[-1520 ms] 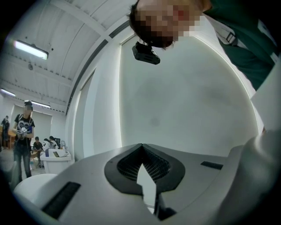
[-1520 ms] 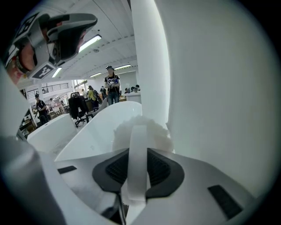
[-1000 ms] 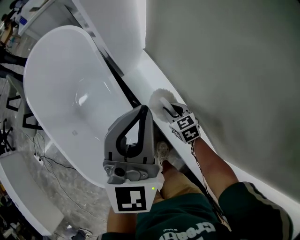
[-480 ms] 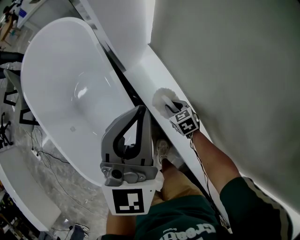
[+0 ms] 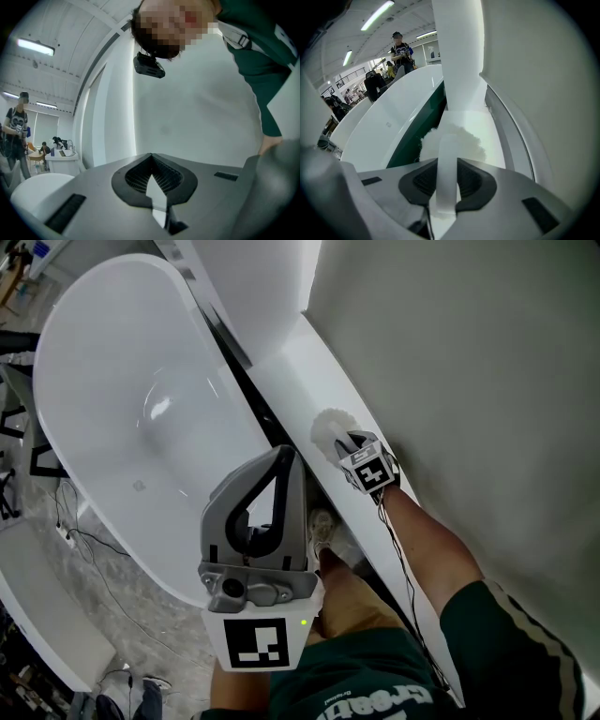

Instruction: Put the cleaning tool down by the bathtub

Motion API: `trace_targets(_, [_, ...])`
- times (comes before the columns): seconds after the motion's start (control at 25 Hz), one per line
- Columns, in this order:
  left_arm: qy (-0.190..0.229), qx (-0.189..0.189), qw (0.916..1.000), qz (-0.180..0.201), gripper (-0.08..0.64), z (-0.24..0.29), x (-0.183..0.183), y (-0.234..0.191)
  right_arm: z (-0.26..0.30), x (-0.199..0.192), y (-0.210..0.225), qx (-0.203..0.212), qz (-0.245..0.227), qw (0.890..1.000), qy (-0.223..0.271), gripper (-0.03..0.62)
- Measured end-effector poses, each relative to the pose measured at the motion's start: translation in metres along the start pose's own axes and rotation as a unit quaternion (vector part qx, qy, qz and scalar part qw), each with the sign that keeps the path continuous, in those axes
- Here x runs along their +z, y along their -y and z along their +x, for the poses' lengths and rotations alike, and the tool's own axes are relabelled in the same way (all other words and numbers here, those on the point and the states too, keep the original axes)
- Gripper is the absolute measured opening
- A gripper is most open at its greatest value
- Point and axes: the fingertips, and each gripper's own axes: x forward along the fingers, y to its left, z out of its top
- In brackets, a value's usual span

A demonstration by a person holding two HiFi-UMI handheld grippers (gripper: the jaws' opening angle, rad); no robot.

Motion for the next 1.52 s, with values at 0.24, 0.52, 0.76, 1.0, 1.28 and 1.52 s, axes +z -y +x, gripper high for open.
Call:
trace_targets(0.24, [-0.009,0.002,1.0000,0.001,0.006,0.000,-0.012,-0.004,0.016,-0.019,0.004,0.000,0.018,0.999,-0.029,0.094])
trace_targets(0.52, [-0.023,0.002,0.9997,-0.005,0.006,-0.003,-0.028,-0.008,0.032,-0.033,0.012,-0.014,0.028,0.997,-0.064,0.094])
trace_targets(0.76, [-0.026,0.011,0.9996,-0.003,0.006,-0.010,-0.038,-0.009,0.045,-0.039,0.019,-0.019,0.033,0.997,-0.074,0.094])
trace_targets(1.0, [-0.033,0.029,0.9990,-0.004,0.006,-0.018,-0.044,-0.021,0.056,-0.048,0.016,-0.018,0.033,0.995,-0.094,0.094])
trace_targets(1.28, [-0.046,0.037,0.9981,0.015,0.006,-0.028,-0.053,-0.025,0.066,-0.053,0.013,-0.015,0.040,0.994,-0.099,0.094])
trace_targets(1.52, [-0.047,0.040,0.9980,0.011,0.006,-0.032,-0.057,-0.025,0.069,-0.053,0.013,-0.012,0.054,0.993,-0.100,0.094])
